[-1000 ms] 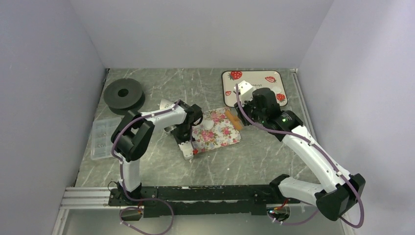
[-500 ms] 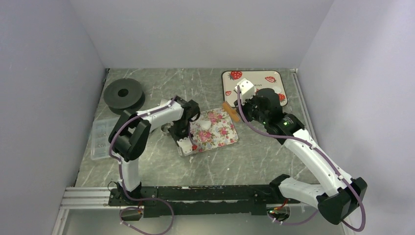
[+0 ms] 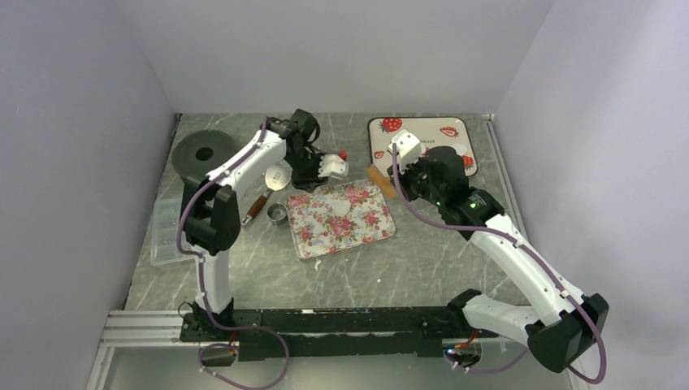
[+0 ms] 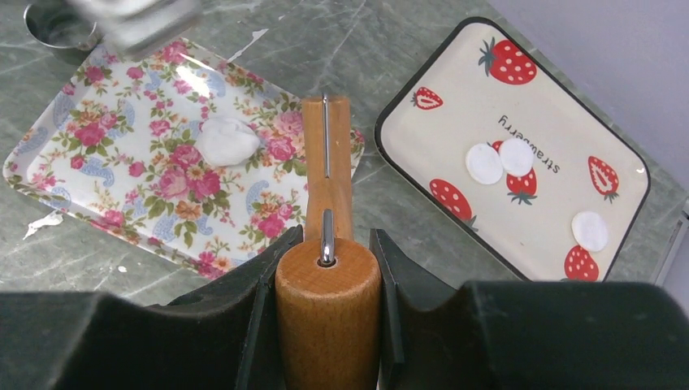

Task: Roll out the dumpling wrappers from the dough
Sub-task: Flatten out the dough on the work surface.

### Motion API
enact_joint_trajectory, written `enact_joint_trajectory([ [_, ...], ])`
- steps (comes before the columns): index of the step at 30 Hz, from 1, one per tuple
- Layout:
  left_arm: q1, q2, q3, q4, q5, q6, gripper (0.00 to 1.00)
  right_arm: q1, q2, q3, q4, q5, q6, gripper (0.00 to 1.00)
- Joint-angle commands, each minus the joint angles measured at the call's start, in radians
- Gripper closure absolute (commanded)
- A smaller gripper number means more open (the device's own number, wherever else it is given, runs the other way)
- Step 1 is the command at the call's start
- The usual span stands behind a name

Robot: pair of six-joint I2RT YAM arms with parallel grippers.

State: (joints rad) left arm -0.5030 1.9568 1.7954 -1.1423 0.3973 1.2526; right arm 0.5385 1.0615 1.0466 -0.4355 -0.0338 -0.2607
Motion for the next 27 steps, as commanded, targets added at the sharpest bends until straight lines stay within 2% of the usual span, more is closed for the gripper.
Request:
enact_joint_trajectory([
  [1,0.077,0.059,-0.088,0.257,0.068,-0.427,0.53,-0.001,-0.010,0.014,0.066,0.001,-0.045,1.00],
  [7,0.101,0.076,-0.154,0.440,0.104,-0.543,0.40,0.000,-0.017,-0.013,0.081,0.009,-0.050,1.00],
  [14,0.116,0.205,-0.140,0.463,0.031,-0.536,0.41,0.000,-0.043,-0.037,0.086,-0.003,-0.059,1.00],
  [20,0.109,0.217,-0.181,0.475,0.047,-0.501,0.43,-0.001,-0.021,-0.038,0.101,-0.010,-0.057,1.00],
  [22,0.098,0.216,-0.206,0.478,0.016,-0.469,0.47,0.000,-0.017,-0.042,0.105,-0.018,-0.055,1.00],
  [27,0.048,0.189,-0.285,0.418,0.042,-0.316,0.81,0.001,-0.028,-0.045,0.103,-0.067,-0.078,1.00],
])
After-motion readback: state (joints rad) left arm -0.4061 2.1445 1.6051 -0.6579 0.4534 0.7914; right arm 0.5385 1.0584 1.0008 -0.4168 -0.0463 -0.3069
